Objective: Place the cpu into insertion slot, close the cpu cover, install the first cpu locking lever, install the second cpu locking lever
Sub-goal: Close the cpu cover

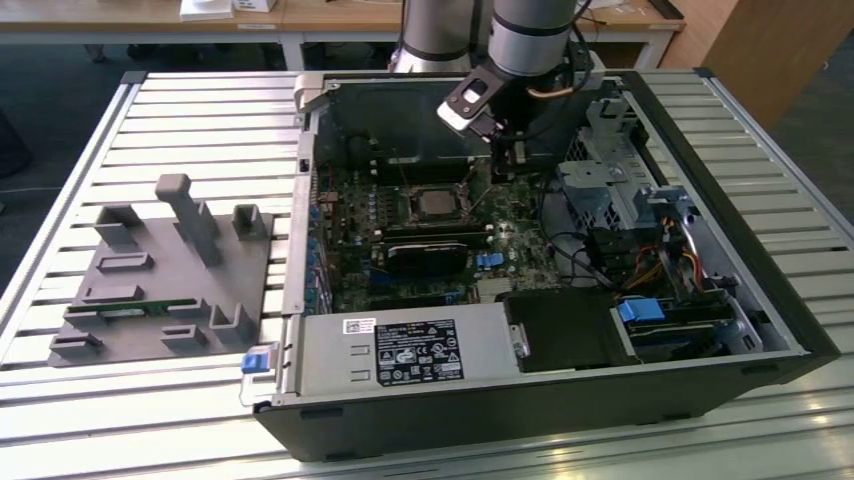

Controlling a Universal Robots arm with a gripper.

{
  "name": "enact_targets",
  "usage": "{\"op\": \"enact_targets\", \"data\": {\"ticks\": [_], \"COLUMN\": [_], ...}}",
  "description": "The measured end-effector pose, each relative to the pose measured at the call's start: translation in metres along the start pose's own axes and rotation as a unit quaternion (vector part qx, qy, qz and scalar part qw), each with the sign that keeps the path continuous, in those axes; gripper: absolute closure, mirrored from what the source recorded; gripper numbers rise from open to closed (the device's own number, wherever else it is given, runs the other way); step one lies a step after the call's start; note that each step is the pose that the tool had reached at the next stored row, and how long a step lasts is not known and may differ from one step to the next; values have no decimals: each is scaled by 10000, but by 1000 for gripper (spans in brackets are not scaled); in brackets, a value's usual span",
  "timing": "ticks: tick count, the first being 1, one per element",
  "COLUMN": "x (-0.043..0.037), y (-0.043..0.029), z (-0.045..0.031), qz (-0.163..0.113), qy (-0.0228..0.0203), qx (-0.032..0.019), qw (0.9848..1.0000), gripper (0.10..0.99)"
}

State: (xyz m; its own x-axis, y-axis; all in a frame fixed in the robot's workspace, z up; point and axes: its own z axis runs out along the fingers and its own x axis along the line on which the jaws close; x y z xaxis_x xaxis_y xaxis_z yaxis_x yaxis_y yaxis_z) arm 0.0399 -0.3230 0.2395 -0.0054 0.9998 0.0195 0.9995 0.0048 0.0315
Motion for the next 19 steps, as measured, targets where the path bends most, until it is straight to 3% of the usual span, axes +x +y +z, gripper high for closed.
{"op": "enact_targets", "data": {"ticks": [19], "x": [2], "y": [-257], "z": [10], "qz": [0], "qy": [0], "qx": [0], "qw": [10000], "gripper": [980]}}
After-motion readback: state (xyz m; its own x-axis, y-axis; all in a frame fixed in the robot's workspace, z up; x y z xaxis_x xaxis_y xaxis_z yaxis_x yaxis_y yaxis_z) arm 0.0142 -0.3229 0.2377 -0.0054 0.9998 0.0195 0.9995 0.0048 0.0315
